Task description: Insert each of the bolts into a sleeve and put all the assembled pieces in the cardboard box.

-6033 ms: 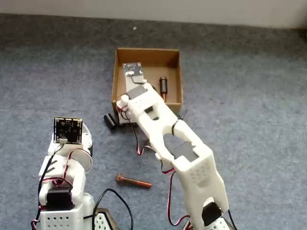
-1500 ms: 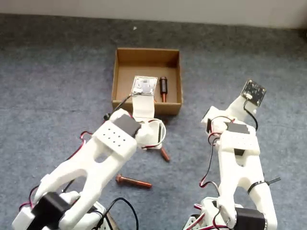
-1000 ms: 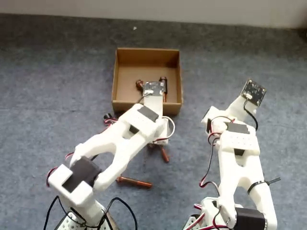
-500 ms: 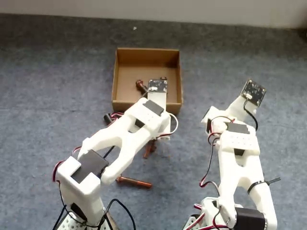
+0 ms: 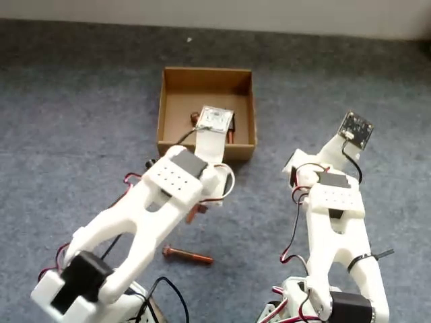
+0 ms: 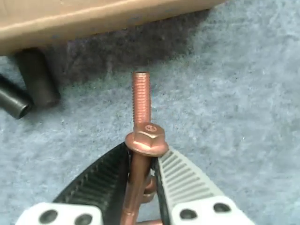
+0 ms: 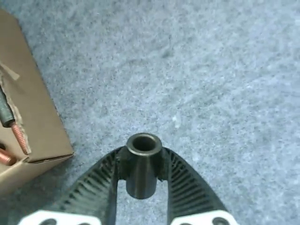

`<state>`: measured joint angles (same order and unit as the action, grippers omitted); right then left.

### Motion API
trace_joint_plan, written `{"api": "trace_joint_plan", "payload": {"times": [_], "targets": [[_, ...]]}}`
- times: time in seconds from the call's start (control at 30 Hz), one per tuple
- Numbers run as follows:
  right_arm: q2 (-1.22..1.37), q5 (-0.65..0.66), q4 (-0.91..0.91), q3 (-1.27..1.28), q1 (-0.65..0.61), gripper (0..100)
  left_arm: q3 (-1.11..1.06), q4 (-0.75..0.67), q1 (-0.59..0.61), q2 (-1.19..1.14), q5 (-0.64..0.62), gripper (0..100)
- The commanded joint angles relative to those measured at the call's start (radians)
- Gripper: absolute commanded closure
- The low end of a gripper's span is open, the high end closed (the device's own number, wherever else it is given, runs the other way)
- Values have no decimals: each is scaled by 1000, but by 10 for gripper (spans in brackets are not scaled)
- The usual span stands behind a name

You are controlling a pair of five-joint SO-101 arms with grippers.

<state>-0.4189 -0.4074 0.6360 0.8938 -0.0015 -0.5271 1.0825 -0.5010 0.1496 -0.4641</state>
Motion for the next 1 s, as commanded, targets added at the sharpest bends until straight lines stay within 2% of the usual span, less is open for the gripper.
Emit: {"api": "trace_joint_plan", "payload": {"times": [0.0, 0.2, 0.37, 0.43, 0.6, 0.97], "targets": [[-50, -2, -16, -12, 4, 994, -84, 2, 88, 130, 161, 995], [-50, -2, -16, -12, 2, 994, -173, -55, 234, 134, 414, 994], [-50, -2, -16, -10, -18, 994, -216, -158, 249, 82, 522, 993], [-50, -2, -16, -10, -18, 994, -213, -163, 249, 54, 540, 986], [-50, -2, -16, -10, -18, 994, -173, -150, 252, -5, 535, 850], [-50, -2, -16, -10, -18, 994, -160, -143, 251, -24, 535, 854]]}}
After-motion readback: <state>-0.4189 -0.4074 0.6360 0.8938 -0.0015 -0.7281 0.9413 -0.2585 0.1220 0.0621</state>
